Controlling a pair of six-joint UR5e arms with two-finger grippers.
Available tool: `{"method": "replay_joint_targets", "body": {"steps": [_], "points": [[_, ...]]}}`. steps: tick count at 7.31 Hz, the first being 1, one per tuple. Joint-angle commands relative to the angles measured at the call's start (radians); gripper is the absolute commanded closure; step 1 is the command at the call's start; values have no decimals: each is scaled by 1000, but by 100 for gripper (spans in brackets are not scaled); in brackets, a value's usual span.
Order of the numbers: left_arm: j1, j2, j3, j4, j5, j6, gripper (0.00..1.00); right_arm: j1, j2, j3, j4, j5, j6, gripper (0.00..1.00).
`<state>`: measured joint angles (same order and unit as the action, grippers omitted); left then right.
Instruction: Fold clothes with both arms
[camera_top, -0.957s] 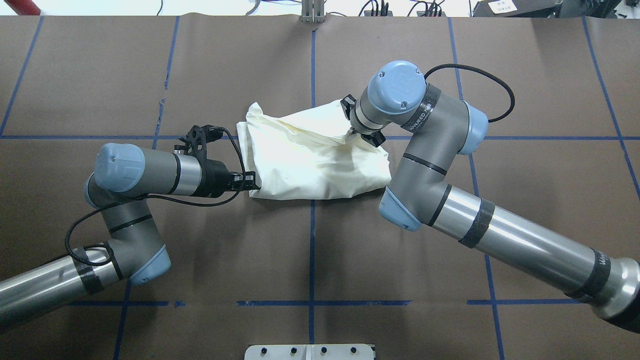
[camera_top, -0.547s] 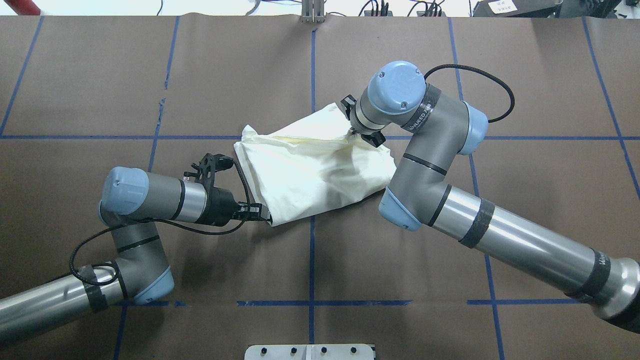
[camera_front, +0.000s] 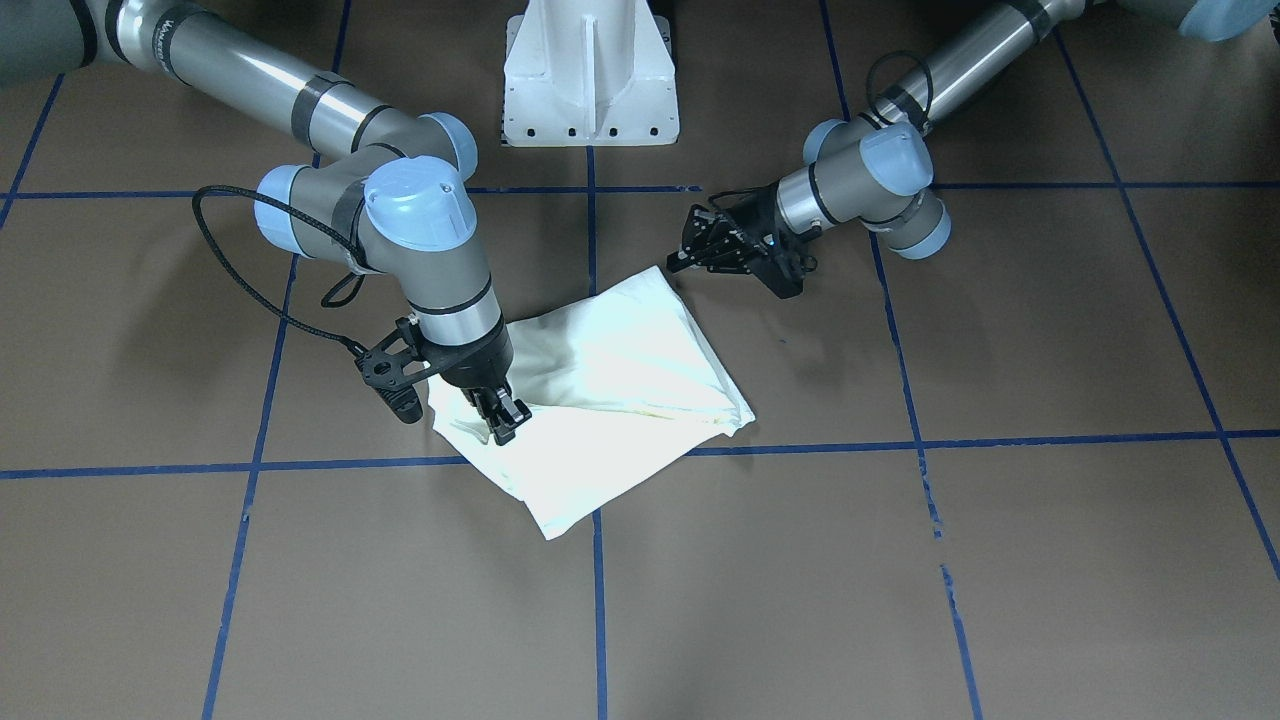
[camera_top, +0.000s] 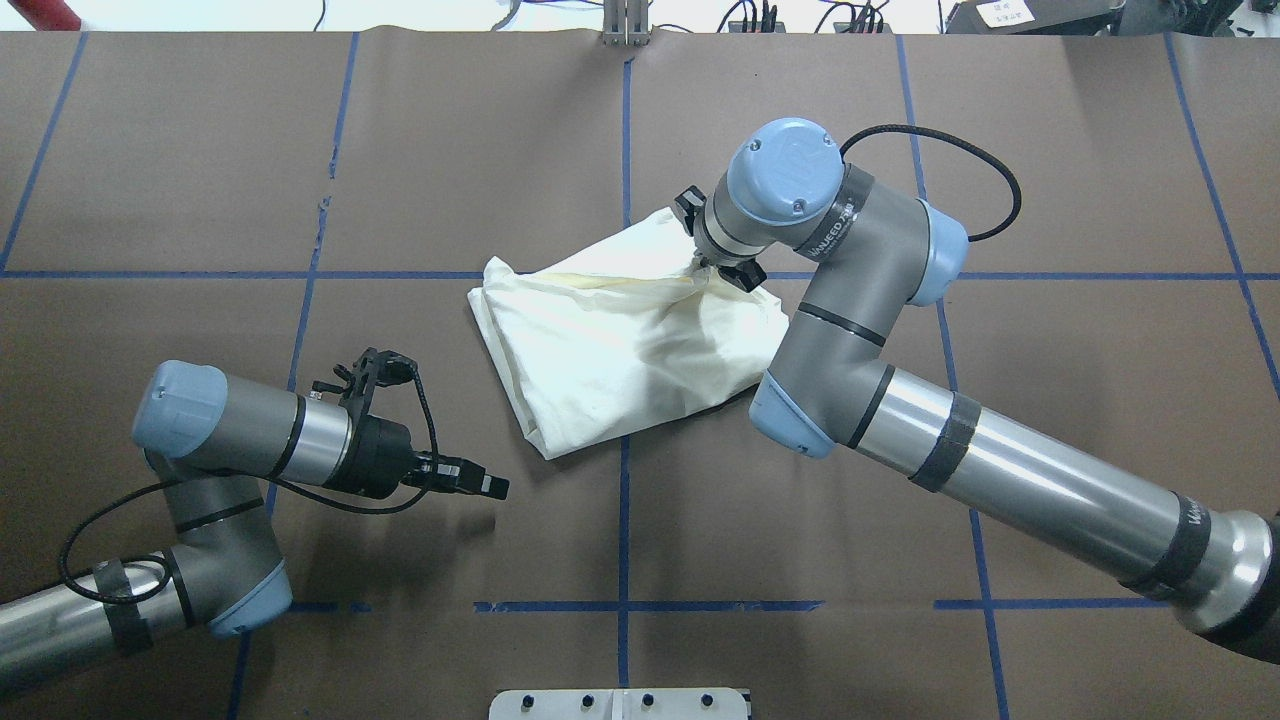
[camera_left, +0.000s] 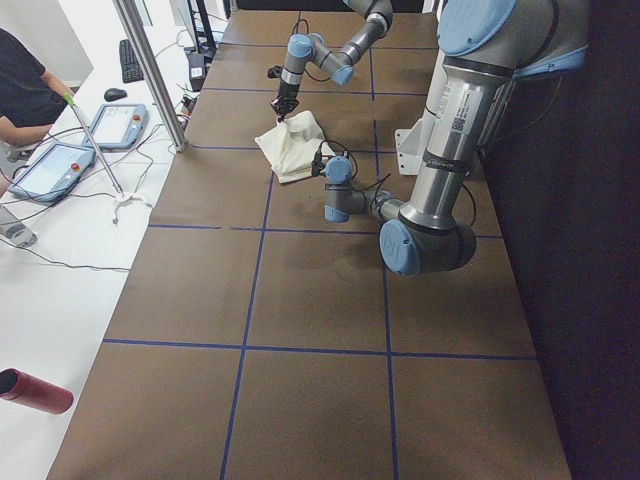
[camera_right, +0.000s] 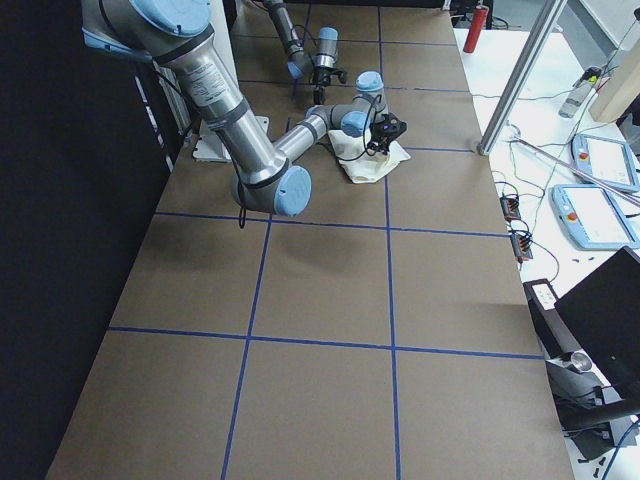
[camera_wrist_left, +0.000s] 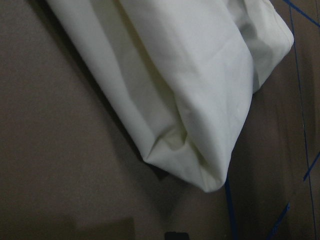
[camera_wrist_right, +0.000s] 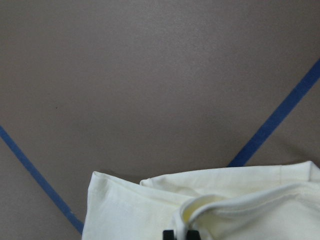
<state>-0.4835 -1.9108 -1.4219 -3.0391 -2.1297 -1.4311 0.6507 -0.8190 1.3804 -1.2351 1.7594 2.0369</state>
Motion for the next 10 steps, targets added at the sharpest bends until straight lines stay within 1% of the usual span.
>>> {"method": "replay_joint_targets", "body": {"steps": [1, 2, 3, 4, 5, 6, 7, 8, 10], "points": [[-39, -10, -41, 26, 23, -108, 100, 56, 67, -30, -1, 24, -44, 0], [-68, -57, -42, 105, 55, -115, 100, 99, 78, -26, -1, 101, -59, 0], [-72, -123, -39, 231, 120, -115, 100, 80, 66, -29, -1, 109, -67, 0], [-70, -179, -35, 338, 161, -111, 100, 58, 52, -27, -1, 109, -69, 0], [-70, -183, -32, 356, 168, -111, 100, 29, 43, -26, -1, 100, -69, 0], [-69, -185, -8, 356, 201, -109, 100, 21, 38, -24, -1, 97, -72, 0], [-66, -198, 38, 353, 242, -104, 100, 18, 34, -24, -1, 97, -72, 0], [-67, -209, 66, 356, 249, -101, 100, 14, 29, -26, 0, 94, -73, 0], [-70, -176, 69, 361, 248, -101, 100, 14, 27, -24, 2, 94, -73, 0]]}}
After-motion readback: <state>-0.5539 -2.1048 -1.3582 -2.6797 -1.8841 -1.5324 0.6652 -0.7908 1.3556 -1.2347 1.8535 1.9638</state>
